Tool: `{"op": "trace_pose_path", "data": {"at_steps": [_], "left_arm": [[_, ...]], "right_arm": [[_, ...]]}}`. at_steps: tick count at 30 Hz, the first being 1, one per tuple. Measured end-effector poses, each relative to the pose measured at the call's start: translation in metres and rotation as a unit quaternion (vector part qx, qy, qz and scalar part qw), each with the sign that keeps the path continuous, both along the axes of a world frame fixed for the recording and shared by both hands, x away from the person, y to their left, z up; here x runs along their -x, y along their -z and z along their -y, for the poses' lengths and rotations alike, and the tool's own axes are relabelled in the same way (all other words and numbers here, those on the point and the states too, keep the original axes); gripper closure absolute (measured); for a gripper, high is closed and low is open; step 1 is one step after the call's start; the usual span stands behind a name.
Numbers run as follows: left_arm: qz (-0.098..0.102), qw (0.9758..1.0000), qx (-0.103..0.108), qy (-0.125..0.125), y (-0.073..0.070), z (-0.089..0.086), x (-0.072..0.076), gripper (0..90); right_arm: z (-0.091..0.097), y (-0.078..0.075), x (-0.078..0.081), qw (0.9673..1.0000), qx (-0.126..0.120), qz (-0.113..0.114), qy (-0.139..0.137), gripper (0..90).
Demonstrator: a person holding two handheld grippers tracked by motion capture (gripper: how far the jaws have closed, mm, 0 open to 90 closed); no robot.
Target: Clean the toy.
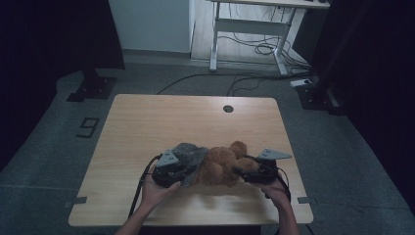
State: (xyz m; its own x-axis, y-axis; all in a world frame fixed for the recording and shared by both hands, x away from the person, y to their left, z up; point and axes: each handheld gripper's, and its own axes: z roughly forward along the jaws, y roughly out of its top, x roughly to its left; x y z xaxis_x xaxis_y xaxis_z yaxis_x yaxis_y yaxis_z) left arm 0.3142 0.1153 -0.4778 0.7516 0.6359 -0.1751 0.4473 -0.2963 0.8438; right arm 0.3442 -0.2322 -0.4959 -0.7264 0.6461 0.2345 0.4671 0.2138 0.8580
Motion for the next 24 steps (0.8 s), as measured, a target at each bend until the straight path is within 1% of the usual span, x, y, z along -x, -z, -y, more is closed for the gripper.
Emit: {"op": "trace_pose_path", "data": {"at_steps": [2,3,4,6,8,9,11,16,17,19,20,24], "left_arm": [[0.001,1.0000,0.002,-0.001,0.004,-0.002,0.005,79.1],[0.001,1.0000,0.005,-0.001,0.006,-0.002,0.006,79.2],[0.005,1.0000,0.007,-0.004,0.007,-0.002,0.007,79.3],[0.015,0.9998,0.000,-0.009,0.009,0.001,0.008,79.4],[0.020,0.9996,-0.011,-0.013,0.009,0.006,0.007,79.5],[0.020,0.9996,-0.017,-0.012,0.009,0.008,0.005,79.5],[0.016,0.9996,-0.020,-0.011,0.009,0.011,0.001,79.6],[0.014,0.9994,-0.024,-0.020,0.006,0.019,-0.018,79.6],[0.014,0.9993,-0.028,-0.020,0.005,0.022,-0.022,79.6],[0.012,0.9990,-0.037,-0.020,0.003,0.027,-0.033,79.7],[0.011,0.9989,-0.039,-0.022,0.002,0.030,-0.039,79.6],[0.005,0.9989,-0.037,-0.029,0.002,0.040,-0.061,79.6]], "right_arm": [[-0.002,0.012,-0.003,0.9994,-0.011,-0.023,-0.022,26.2],[-0.003,0.016,-0.004,0.9990,-0.011,-0.032,-0.030,27.1],[-0.004,0.019,-0.004,0.9989,-0.010,-0.033,-0.032,28.5],[-0.005,0.022,-0.005,0.9991,-0.011,-0.029,-0.028,33.1],[-0.009,0.024,-0.005,0.9996,-0.001,-0.022,-0.017,38.1],[-0.012,0.026,-0.004,0.9998,0.005,-0.017,-0.013,40.6],[-0.016,0.026,-0.004,0.9999,0.015,-0.007,-0.005,43.9],[-0.018,0.027,-0.008,0.9993,0.023,0.011,0.028,49.2],[-0.018,0.027,-0.009,0.9990,0.025,0.017,0.033,49.8],[-0.017,0.027,-0.011,0.9981,0.031,0.030,0.043,50.6],[-0.016,0.028,-0.013,0.9977,0.029,0.033,0.051,50.8],[-0.010,0.032,-0.022,0.9944,0.022,0.045,0.093,51.3]]}}
